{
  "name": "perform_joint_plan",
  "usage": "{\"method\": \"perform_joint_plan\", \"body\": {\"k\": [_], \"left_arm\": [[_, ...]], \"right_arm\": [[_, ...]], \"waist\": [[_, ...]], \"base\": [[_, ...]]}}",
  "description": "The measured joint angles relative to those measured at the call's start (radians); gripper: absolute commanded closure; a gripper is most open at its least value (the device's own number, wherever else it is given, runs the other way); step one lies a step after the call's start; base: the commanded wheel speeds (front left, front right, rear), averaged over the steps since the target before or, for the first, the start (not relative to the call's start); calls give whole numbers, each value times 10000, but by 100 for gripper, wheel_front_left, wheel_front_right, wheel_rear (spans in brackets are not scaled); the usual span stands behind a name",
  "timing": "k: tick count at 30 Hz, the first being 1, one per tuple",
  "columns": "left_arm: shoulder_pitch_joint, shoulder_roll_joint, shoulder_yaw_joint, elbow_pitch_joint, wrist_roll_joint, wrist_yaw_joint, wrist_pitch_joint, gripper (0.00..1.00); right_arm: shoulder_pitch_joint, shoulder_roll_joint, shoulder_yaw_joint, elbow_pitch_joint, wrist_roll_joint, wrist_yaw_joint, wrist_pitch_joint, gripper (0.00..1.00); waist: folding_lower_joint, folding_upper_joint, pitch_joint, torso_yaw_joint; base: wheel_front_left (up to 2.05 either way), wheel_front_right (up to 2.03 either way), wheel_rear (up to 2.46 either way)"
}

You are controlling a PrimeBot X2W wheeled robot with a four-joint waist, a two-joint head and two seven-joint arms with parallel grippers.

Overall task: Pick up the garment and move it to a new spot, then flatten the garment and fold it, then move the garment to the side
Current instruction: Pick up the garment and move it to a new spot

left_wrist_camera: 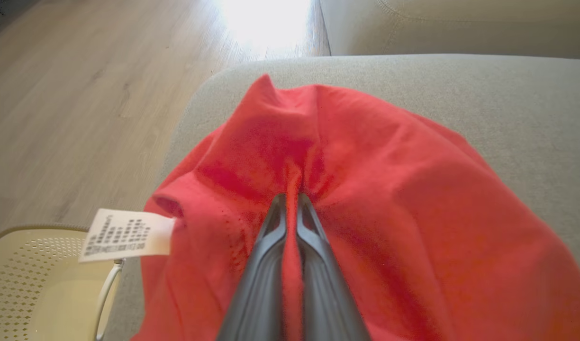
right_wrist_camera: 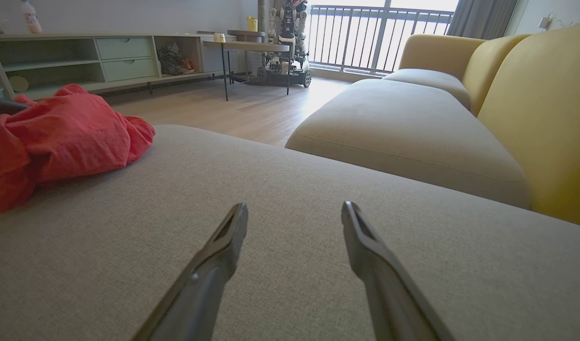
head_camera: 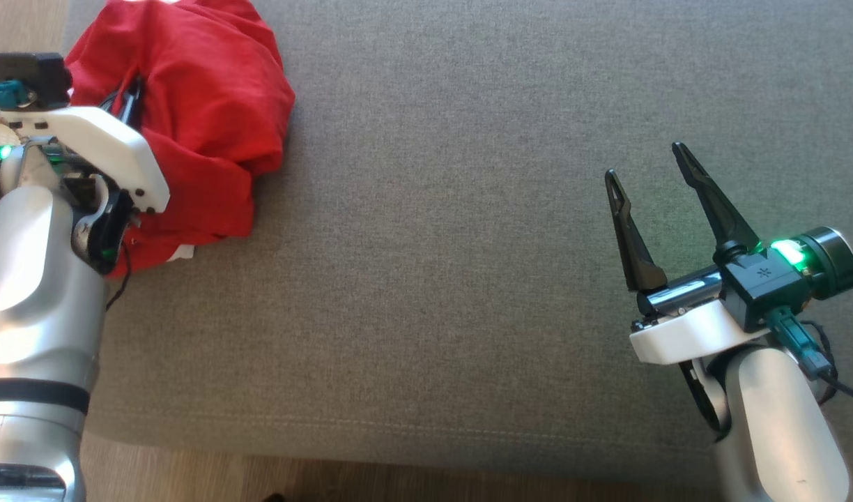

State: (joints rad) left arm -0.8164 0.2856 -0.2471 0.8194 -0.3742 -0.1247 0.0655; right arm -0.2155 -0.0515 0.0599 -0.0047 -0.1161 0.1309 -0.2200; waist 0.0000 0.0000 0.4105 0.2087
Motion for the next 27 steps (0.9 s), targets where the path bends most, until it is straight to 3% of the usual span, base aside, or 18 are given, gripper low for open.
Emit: {"method": "perform_joint_plan", "body": {"k": [6, 13, 21, 27], "left_arm": [[-100, 184, -29, 19, 0, -58, -1250, 100], [-262, 247, 290, -773, 2, 295, -2892, 100], [-169, 111, 360, -3173, -15, 366, -3149, 100], [61, -282, 10, -4688, -192, 384, -2679, 100]], "right_arm": [[3, 0, -44, 140, 29, 0, -13, 0], [56, -2, 36, 487, 295, 0, -128, 0], [475, 0, 100, 855, 738, 0, -270, 0], [487, 4, 203, 909, 1011, 0, -291, 0]], "waist": [[0, 0, -273, 46], [0, 0, -999, 171], [0, 0, -2008, 78], [0, 0, -2378, -550]], "base": [[0, 0, 0], [0, 0, 0], [0, 0, 0], [0, 0, 0]]}}
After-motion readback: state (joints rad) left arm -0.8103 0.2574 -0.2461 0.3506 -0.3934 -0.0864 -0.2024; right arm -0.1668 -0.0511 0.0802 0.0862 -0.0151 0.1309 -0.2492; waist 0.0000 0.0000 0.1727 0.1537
